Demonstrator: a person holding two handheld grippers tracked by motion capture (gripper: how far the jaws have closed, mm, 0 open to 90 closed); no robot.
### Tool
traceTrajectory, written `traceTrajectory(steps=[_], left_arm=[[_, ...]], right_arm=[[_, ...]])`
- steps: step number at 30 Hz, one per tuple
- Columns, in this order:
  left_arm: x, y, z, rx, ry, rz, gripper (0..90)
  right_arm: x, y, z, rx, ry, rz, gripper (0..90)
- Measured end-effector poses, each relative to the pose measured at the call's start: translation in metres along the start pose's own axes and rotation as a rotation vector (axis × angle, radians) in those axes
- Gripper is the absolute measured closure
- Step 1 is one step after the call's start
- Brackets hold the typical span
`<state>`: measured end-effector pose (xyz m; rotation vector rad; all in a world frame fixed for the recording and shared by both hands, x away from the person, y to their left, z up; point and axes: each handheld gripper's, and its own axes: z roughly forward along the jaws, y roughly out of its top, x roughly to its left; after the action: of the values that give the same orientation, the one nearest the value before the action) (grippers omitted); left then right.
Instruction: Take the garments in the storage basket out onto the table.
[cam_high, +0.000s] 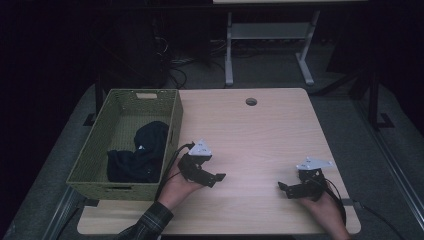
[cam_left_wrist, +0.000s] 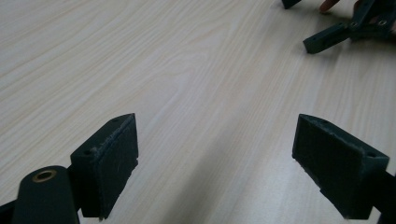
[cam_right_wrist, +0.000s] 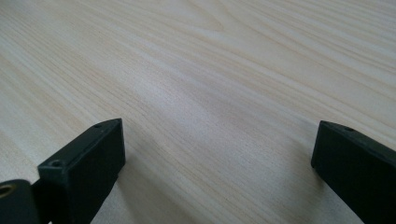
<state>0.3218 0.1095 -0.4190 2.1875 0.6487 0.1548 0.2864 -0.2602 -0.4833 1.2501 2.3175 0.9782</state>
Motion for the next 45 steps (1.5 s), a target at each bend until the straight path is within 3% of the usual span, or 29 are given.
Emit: traceTrajectory(steps=[19,28,45], left_arm=[[0.001,0.014,-0.009,0.011,-0.001,0.004,14.0],[0.000,0.024,-0.017,0.026,0.009,0.036,14.0],[0.005,0.036,-0.030,0.037,0.010,0.051,14.2]], right_arm=[[0.000,0.000,0.000,0.000,0.000,0.000,2.2],[0.000,0.000,0.000,0.000,0.000,0.001,2.2],[0.000,0.000,0.000,-0.001,0.000,0.000,2.2]])
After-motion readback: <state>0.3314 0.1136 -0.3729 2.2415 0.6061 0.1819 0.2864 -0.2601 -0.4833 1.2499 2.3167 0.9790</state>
